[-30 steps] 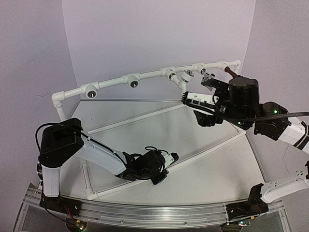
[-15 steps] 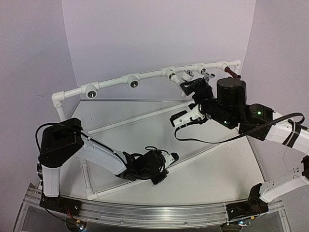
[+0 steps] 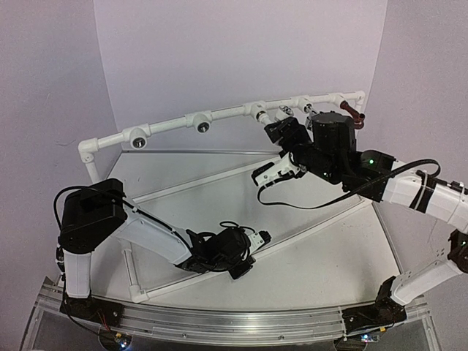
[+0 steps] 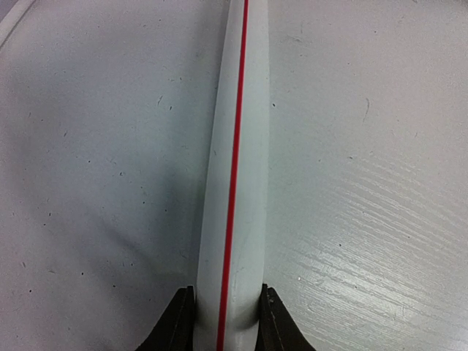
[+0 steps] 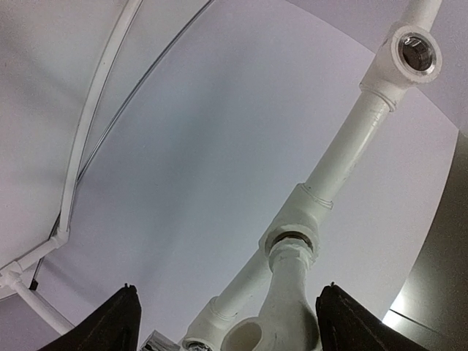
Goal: Install the water faucets
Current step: Screw the water faucet onto the adaptor.
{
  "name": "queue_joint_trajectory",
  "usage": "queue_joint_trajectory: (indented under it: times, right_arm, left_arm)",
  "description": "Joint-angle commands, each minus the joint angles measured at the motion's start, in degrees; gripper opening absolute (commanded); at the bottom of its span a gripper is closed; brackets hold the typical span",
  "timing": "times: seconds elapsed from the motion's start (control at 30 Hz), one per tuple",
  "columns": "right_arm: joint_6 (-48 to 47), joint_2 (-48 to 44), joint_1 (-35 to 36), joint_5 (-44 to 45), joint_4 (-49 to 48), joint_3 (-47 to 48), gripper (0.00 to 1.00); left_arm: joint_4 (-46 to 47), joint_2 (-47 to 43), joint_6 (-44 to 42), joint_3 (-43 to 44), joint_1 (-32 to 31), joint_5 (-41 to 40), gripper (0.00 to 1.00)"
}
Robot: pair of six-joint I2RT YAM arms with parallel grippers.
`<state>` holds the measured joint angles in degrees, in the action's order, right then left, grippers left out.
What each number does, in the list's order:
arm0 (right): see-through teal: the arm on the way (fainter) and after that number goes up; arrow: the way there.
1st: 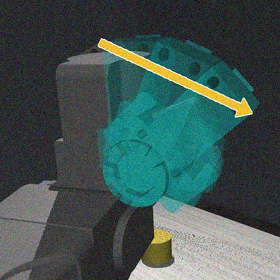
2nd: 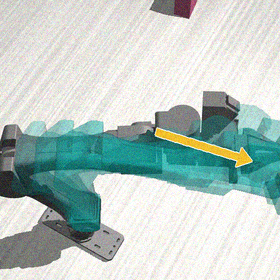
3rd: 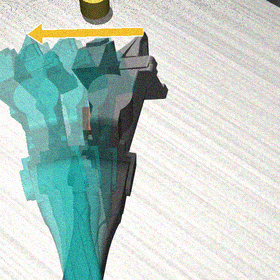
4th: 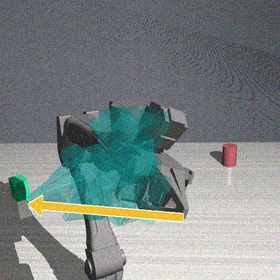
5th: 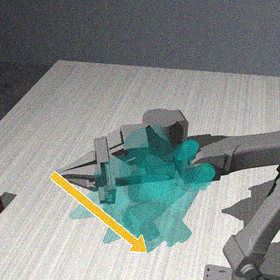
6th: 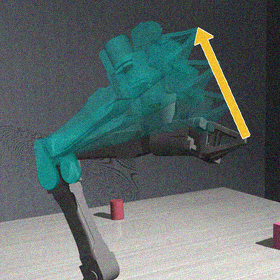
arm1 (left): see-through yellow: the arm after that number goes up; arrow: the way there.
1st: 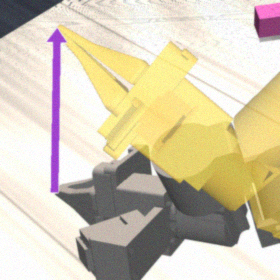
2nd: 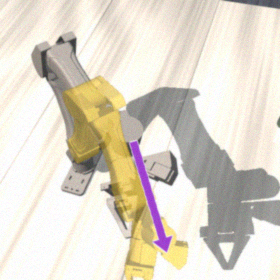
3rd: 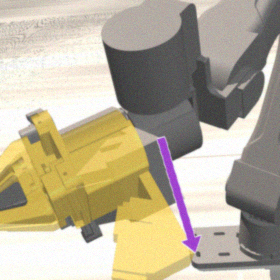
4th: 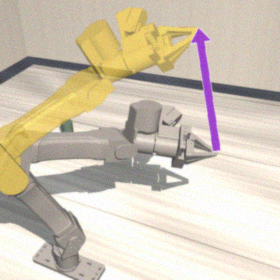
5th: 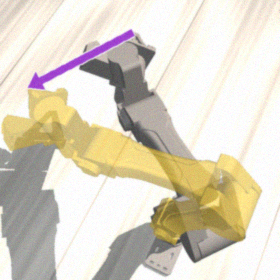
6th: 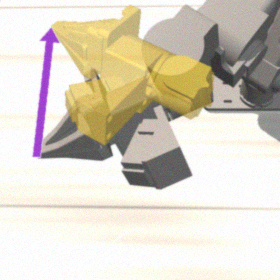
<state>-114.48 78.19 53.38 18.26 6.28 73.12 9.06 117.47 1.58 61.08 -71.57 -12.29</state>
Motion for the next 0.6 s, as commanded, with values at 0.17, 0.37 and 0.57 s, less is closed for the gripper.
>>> queue_joint_trajectory:
  times: [0.17, 0.37, 0.57]
  right_arm:
    - [-6.0, 2.54, -1.53, -2.62, -9.31, 2.37, 0.72]
    - [-5.88, 3.29, -1.87, -2.14, -10.56, 2.47, 0.59]
    - [-4.93, 4.09, -1.9, -0.37, -13.48, 1.55, 0.43]
  left_arm:
    - [-16.36, 9.22, 9.66, -5.28, 0.13, 2.67, 0.0]
    - [-16.26, 9.16, 9.67, -5.48, 0.13, 2.72, 0.0]
    - [-16.18, 9.11, 9.67, -5.52, 0.14, 2.66, 0.0]
